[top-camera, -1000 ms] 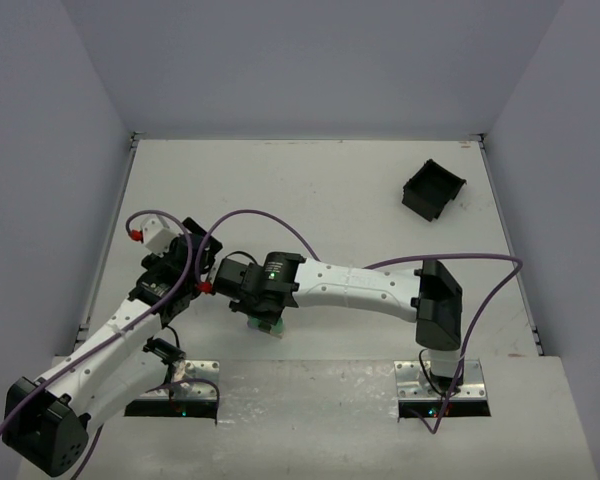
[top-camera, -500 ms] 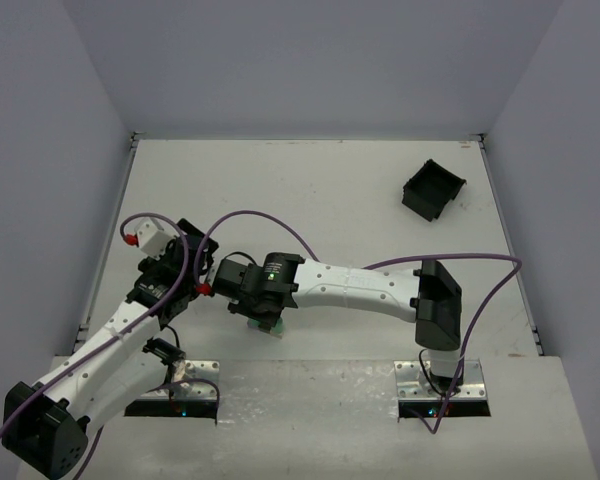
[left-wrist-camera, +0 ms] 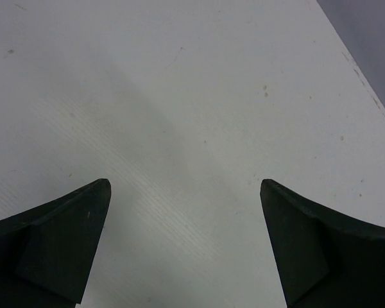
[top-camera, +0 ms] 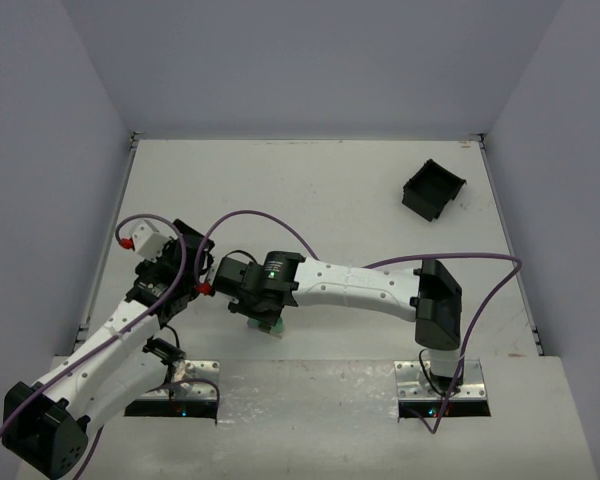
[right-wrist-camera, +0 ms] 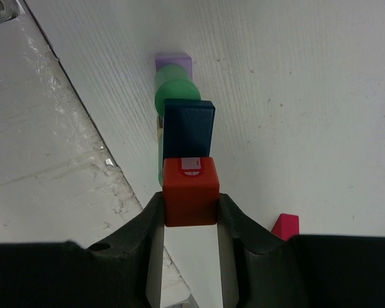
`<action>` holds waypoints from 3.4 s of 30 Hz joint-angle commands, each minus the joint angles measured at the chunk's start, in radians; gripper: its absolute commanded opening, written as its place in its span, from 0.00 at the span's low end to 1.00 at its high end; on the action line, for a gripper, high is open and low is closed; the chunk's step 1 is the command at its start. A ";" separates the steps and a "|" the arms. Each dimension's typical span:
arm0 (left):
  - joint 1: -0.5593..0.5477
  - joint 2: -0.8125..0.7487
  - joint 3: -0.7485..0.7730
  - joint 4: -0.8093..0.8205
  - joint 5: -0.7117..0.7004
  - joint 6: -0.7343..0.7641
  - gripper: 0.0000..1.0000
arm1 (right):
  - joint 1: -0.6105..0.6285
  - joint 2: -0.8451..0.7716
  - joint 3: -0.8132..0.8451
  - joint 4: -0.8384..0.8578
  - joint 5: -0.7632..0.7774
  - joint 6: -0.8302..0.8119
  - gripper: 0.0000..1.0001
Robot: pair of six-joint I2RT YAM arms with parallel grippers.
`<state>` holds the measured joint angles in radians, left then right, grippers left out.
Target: Build the wood block tower
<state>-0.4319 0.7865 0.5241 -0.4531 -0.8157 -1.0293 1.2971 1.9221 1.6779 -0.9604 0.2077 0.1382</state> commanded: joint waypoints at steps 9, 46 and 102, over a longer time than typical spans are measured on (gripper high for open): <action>-0.010 0.037 0.086 -0.142 -0.152 -0.190 1.00 | -0.010 0.006 0.029 0.205 -0.020 0.001 0.31; 0.515 0.184 0.175 0.038 0.173 0.078 1.00 | -0.011 -0.015 0.079 0.089 -0.014 -0.031 0.31; 0.515 0.080 0.114 0.040 0.196 0.083 1.00 | -0.018 0.094 0.174 -0.069 -0.024 0.070 0.33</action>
<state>0.0780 0.8892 0.6396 -0.4444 -0.6292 -0.9639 1.2797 2.0285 1.8517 -1.0549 0.1741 0.1884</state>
